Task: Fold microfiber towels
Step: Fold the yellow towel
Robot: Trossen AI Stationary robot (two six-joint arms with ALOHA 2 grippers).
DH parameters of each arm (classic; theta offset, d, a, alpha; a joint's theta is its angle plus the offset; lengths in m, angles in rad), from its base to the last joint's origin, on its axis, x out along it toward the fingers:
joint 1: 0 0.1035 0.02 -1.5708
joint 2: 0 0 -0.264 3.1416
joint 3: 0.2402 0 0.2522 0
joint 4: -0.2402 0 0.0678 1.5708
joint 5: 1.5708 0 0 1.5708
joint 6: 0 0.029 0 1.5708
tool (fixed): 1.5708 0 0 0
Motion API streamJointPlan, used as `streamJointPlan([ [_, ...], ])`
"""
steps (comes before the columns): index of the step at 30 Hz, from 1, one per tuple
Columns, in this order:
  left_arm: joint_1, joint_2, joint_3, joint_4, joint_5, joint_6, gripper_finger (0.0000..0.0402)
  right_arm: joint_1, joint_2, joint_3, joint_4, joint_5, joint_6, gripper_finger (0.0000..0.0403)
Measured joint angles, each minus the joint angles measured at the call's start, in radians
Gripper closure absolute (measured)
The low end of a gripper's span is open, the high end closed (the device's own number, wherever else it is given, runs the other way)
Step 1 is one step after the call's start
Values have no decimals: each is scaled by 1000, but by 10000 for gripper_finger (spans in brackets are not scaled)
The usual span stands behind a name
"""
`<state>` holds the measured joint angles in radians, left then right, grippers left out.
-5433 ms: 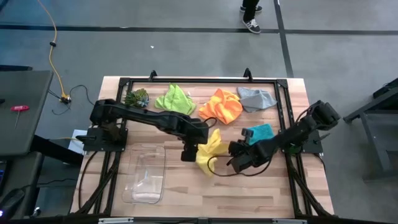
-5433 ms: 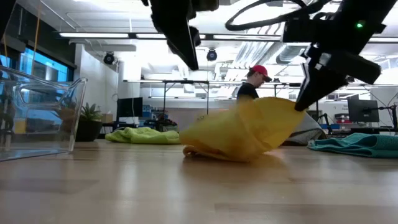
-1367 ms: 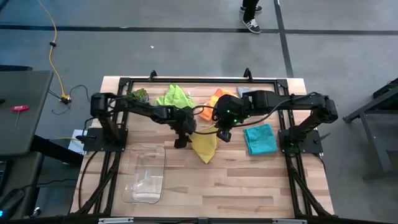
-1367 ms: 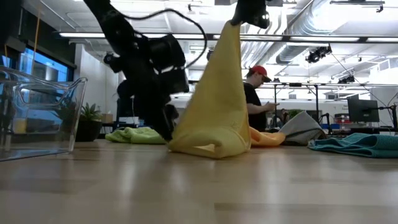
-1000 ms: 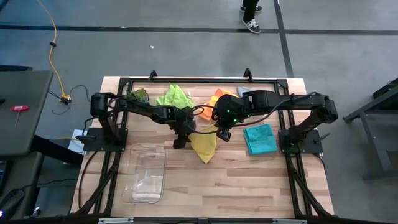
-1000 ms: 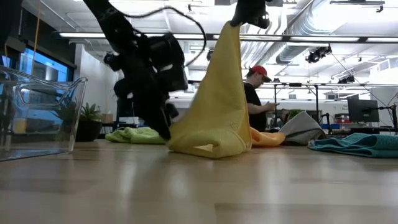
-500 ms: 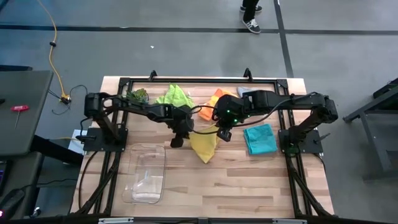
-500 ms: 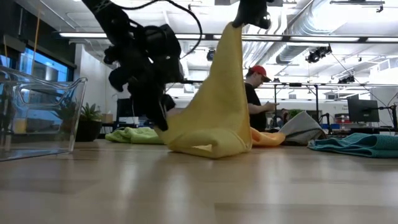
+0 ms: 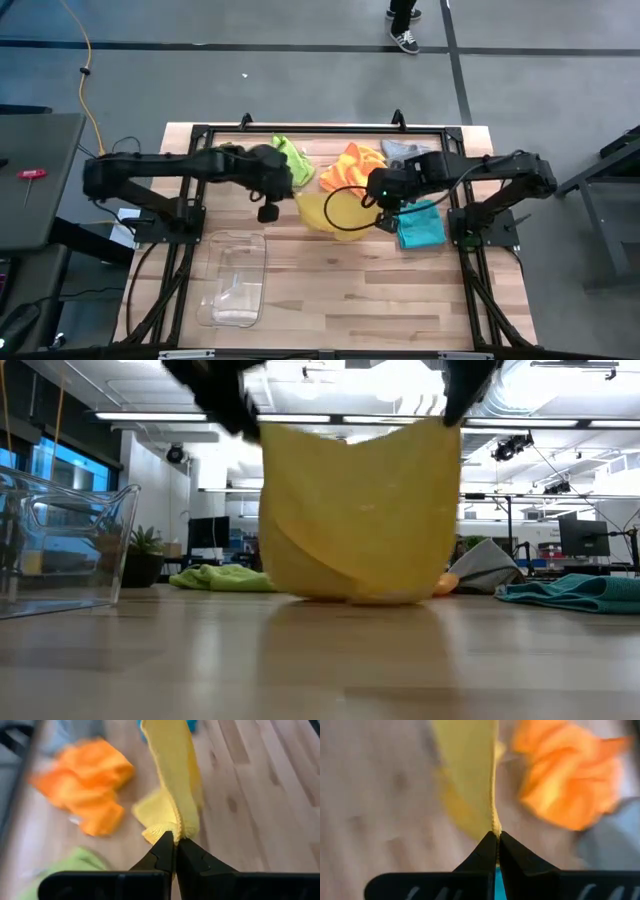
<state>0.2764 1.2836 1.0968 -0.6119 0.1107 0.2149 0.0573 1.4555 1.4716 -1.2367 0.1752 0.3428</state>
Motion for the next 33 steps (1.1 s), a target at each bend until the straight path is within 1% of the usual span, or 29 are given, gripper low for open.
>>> streamJointPlan([
  [2,-6,-17,69,-47,-56,17,401,5,-18,0,7,110,14,403],
  [4,-8,-23,149,-111,-103,37,401,9,-47,23,9,184,-6,403],
  [8,-29,-24,285,-198,-187,88,401,12,-100,75,13,223,-36,403],
  [10,-45,-24,319,-197,-221,141,401,16,-115,85,-2,243,-72,403],
  [13,-52,-24,334,-203,-240,211,401,20,-123,85,-1,223,-126,403],
  [15,-63,-23,335,-234,-244,216,401,39,-119,85,-1,196,-131,403],
  [17,-80,-21,323,-268,-258,214,402,70,-113,85,-3,208,-116,403],
  [19,-107,-19,283,-263,-268,202,402,94,-103,85,-2,217,-106,403],
  [22,-139,-16,206,-229,-273,168,402,115,-84,84,-1,210,-71,403],
  [28,-213,-17,62,-105,-282,70,402,151,-18,84,-4,189,-5,403],
  [30,-236,-17,33,-66,-279,39,402,165,8,84,-1,188,14,403],
  [33,-260,-17,26,-65,-282,16,402,191,41,84,3,171,27,403],
])
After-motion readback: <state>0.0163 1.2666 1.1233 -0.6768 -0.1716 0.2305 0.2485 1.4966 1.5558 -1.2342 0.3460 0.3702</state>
